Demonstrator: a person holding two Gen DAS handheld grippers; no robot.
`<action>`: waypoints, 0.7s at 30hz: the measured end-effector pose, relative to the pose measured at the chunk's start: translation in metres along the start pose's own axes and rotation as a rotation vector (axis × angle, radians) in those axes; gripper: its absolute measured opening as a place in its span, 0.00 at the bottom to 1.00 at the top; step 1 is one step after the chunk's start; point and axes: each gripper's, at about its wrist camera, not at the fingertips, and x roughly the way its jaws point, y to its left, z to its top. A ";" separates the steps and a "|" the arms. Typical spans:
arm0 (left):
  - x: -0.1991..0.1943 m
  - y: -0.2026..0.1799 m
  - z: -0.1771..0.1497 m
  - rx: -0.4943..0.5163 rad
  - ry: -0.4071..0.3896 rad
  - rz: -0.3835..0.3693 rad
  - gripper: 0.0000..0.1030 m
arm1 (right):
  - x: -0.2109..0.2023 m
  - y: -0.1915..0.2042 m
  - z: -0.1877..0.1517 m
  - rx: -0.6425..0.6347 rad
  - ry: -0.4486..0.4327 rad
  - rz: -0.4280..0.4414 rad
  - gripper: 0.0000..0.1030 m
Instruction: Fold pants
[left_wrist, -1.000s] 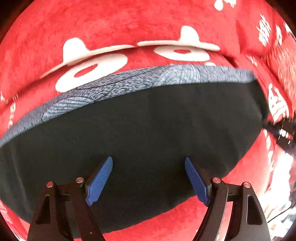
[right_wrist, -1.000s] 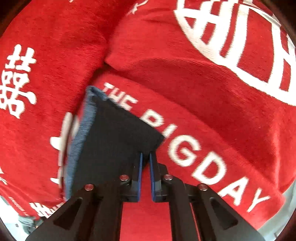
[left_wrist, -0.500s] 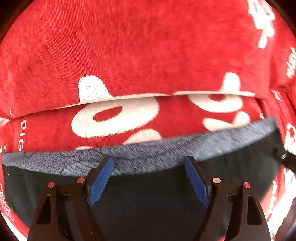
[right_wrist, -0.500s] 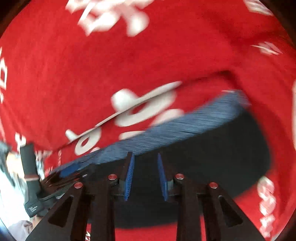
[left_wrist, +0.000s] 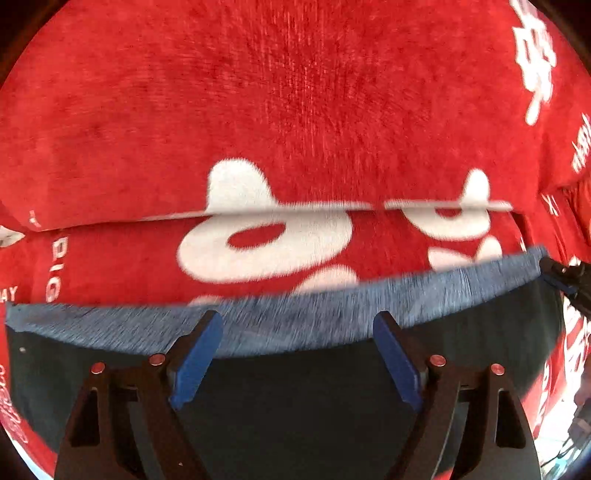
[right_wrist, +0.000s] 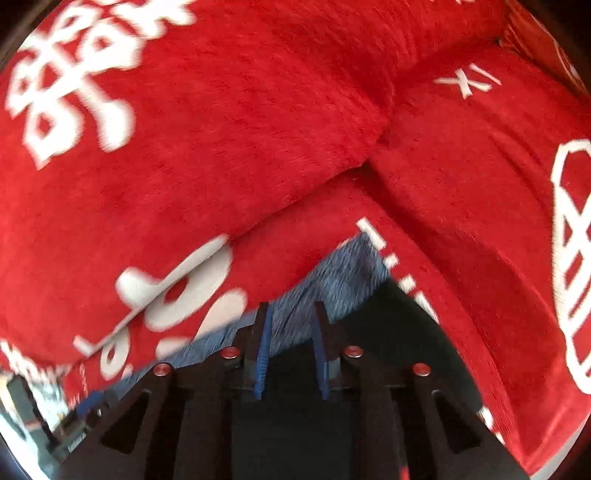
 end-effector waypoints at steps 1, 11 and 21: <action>-0.004 0.001 -0.007 0.013 0.005 -0.001 0.82 | -0.005 0.005 -0.008 -0.024 0.008 0.005 0.27; -0.006 -0.018 -0.090 0.100 0.136 0.042 0.82 | -0.020 0.022 -0.129 -0.160 0.099 -0.067 0.54; -0.021 -0.017 -0.086 0.084 0.193 0.040 0.82 | -0.042 -0.020 -0.181 0.052 0.203 -0.007 0.55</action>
